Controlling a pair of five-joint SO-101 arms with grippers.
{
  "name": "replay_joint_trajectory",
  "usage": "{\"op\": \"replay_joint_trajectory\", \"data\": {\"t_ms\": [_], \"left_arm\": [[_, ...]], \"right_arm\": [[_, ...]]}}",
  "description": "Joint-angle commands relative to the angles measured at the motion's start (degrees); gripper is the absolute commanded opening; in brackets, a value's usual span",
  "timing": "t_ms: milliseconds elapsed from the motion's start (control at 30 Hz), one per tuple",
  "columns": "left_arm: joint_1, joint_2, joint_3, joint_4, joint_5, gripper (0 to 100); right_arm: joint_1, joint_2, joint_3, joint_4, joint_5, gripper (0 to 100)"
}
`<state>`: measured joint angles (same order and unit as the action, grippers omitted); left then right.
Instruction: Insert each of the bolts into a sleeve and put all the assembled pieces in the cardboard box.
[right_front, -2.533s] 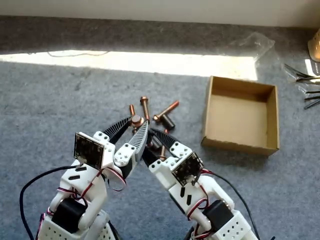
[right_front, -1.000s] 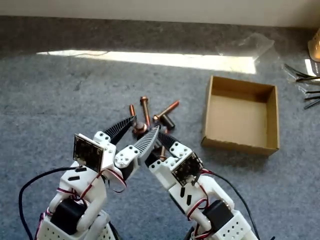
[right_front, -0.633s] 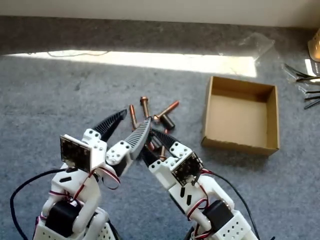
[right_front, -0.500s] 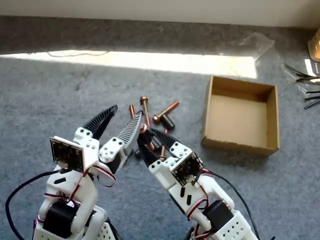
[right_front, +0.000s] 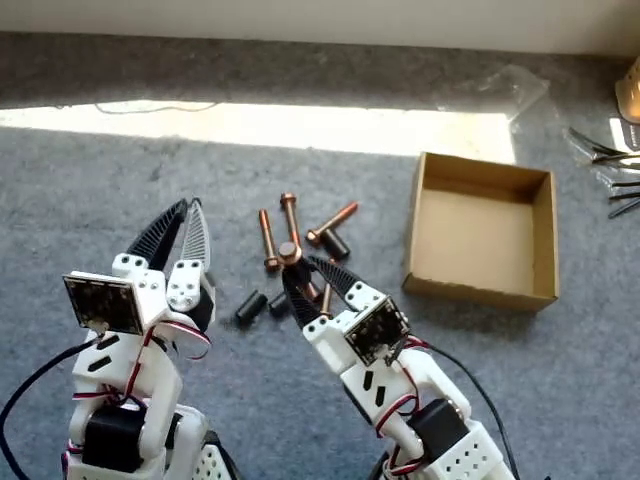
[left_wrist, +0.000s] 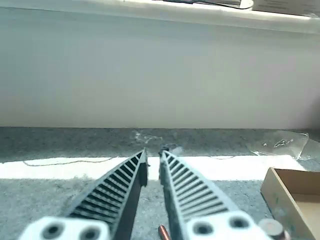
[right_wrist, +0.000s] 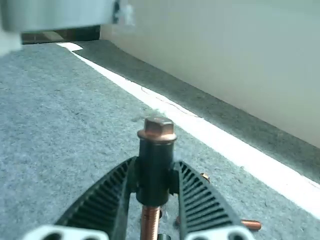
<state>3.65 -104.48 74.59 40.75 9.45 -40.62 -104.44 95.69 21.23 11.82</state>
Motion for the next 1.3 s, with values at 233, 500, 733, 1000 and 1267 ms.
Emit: {"op": "replay_joint_trajectory", "data": {"t_ms": [233, 500, 733, 1000, 1267], "left_arm": [[-5.93, -0.31, 2.86, 0.0, -0.09, 1], [-6.2, -0.31, 2.95, 0.18, -0.09, 1], [-6.2, -0.4, 2.95, 2.2, -0.09, 1], [-6.2, -0.4, -1.1, 8.79, -0.09, 1], [-5.93, -0.4, -1.8, 13.19, -0.09, 1]], "right_arm": [[2.95, -0.84, 8.22, -0.22, 0.7, 0.5], [11.38, -0.92, 5.41, -0.48, 0.35, 0.5], [15.96, -0.92, 3.74, -0.48, 0.26, 0.5], [20.26, -0.92, 2.15, -0.48, 0.26, 0.5], [28.88, -0.92, -0.92, -0.48, 0.26, 0.5]]}}
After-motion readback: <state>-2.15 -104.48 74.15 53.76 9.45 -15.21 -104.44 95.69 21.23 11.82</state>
